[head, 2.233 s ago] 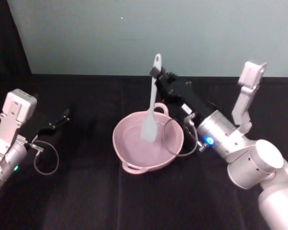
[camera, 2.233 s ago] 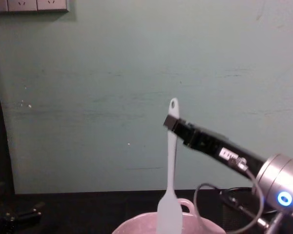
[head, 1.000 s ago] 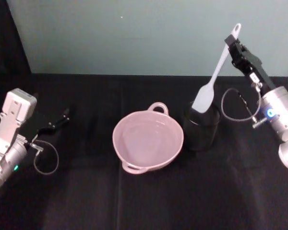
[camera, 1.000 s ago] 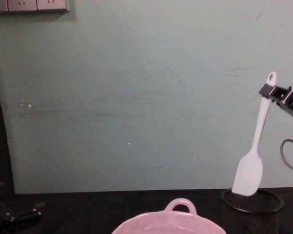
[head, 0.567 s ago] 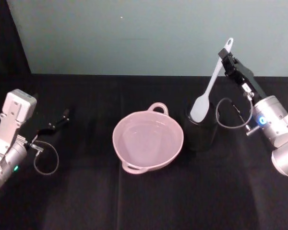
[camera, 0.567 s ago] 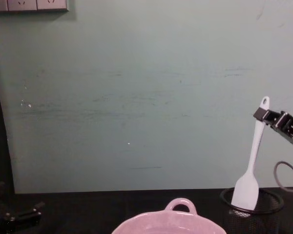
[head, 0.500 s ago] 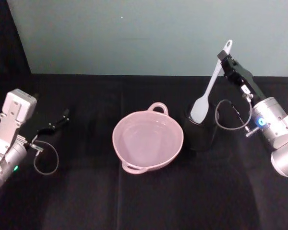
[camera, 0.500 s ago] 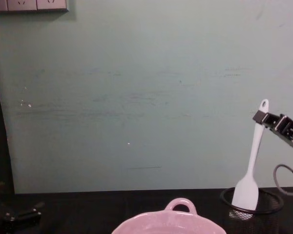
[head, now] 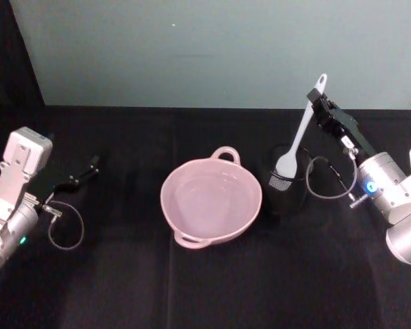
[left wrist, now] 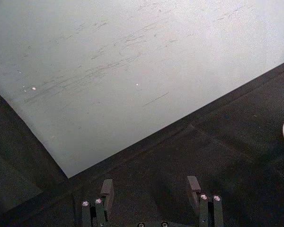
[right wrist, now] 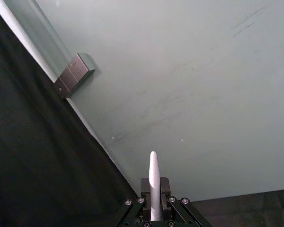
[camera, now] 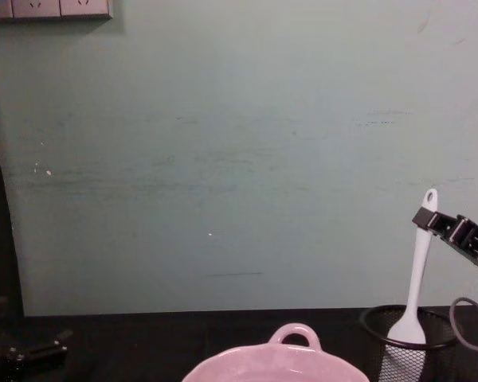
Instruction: Use the one hand to pick up the spoon and stir the clear water in the bowl.
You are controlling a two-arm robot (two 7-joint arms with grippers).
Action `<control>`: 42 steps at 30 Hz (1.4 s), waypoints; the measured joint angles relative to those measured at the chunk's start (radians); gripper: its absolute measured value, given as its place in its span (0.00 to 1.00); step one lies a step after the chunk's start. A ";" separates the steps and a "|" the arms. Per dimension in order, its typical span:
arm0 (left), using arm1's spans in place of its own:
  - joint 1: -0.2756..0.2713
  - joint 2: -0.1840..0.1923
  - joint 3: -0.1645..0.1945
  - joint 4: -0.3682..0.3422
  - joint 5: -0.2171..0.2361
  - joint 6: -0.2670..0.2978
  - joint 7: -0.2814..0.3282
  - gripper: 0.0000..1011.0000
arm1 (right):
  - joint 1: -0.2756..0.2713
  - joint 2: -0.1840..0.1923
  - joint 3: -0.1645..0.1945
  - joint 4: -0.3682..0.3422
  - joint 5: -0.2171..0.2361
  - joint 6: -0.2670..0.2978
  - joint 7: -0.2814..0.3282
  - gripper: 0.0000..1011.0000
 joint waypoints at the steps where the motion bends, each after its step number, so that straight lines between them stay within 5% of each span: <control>1: 0.000 0.000 0.000 0.000 0.000 0.000 0.000 1.00 | -0.001 0.000 0.000 0.001 -0.001 0.000 0.001 0.12; 42: 0.000 0.000 0.000 0.000 0.000 0.000 0.000 1.00 | -0.009 -0.004 -0.006 0.033 -0.009 0.021 0.017 0.12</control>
